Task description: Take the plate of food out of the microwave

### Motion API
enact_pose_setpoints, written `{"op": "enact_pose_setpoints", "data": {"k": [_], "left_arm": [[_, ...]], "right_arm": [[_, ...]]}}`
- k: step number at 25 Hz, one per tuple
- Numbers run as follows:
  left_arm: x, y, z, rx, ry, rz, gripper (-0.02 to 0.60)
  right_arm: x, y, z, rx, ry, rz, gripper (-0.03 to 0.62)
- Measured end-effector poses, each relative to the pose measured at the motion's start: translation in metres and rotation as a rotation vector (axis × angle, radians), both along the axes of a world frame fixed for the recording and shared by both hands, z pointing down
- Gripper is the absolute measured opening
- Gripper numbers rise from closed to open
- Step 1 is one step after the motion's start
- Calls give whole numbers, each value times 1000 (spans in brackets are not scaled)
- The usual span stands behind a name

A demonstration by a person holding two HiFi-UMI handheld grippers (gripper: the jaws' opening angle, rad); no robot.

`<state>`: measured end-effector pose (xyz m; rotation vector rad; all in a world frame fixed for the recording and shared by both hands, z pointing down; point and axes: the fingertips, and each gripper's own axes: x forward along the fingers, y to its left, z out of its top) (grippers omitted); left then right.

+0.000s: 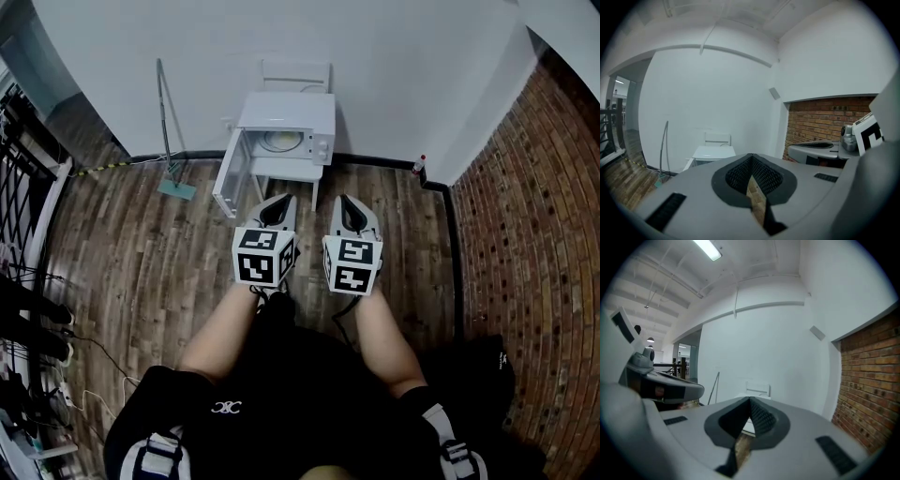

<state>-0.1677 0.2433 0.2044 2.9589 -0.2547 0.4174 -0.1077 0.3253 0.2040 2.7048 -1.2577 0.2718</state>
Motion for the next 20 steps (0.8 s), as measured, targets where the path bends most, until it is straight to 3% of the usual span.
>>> {"op": "enact_pose_setpoints", "data": {"k": [9, 20], "left_arm": [[48, -20, 13, 1, -9, 43, -3], [153, -92, 29, -48, -17, 58, -3]], "right_arm": [[46, -21, 12, -17, -3, 20, 12], [150, -78, 21, -70, 4, 55, 12]]}}
